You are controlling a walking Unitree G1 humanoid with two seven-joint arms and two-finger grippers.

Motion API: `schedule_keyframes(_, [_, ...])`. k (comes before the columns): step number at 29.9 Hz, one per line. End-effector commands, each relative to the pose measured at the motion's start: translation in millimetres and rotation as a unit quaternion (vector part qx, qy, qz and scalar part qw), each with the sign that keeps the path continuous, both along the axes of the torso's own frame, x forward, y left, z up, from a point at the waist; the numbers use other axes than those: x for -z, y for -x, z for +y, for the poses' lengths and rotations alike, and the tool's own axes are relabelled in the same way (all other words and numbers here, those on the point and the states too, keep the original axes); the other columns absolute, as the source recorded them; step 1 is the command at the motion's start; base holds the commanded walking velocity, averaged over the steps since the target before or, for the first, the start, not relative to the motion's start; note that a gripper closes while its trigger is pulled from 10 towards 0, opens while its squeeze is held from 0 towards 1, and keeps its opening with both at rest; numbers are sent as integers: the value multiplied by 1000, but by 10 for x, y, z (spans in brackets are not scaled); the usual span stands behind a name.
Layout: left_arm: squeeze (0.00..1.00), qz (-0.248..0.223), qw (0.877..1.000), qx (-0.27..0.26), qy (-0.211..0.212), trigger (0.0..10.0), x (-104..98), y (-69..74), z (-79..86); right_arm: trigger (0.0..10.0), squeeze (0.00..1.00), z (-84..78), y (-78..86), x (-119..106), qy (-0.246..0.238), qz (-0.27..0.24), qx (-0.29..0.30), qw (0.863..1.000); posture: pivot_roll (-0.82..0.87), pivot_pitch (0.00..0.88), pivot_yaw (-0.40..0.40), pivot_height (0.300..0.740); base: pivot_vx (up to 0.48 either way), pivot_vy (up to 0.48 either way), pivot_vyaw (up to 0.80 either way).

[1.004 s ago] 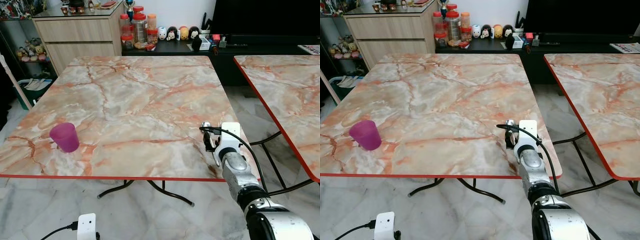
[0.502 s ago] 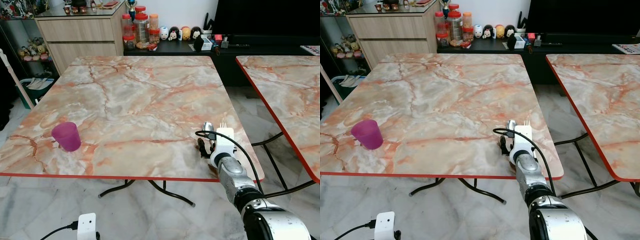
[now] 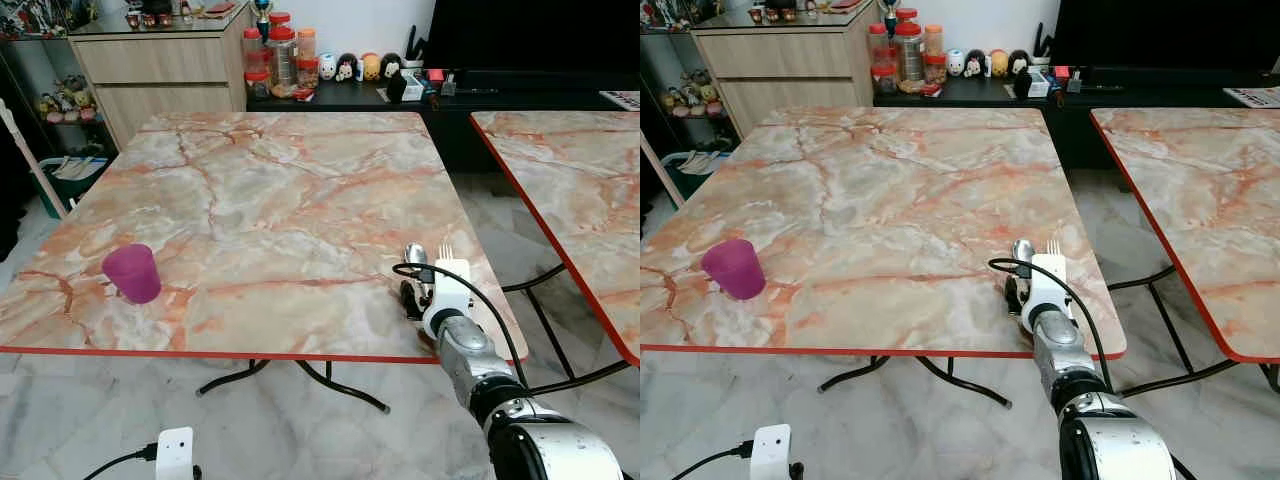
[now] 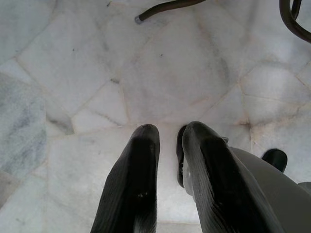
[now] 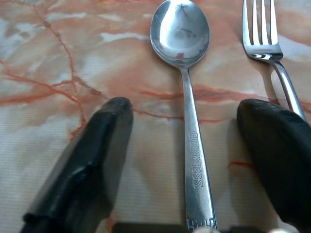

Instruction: Setting the table

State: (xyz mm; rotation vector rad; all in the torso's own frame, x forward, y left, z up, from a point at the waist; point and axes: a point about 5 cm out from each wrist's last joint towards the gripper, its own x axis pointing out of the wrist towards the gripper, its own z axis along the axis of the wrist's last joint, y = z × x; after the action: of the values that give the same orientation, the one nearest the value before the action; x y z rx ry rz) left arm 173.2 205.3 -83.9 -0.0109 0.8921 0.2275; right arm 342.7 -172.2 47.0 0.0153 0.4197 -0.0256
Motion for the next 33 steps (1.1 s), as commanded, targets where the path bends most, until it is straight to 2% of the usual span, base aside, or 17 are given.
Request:
schedule_keyframes(1, [0,6,1000,6,1,10000,9,8,-10,0,0,4,31,51,0,15,-1,1000,12,0,0,709,0,0,0])
schedule_keyframes(10, [0,6,1000,9,4,10000,6,-8,-28,0,0,-31,39,57,5,18,2,1000,8,0,-1,709,0,0,0])
schedule_keyframes(33, [0,13,999,20,27,10000,24,2,-89,0,0,0,47,73,2,21,-2,1000,10,0,0,709,0,0,0])
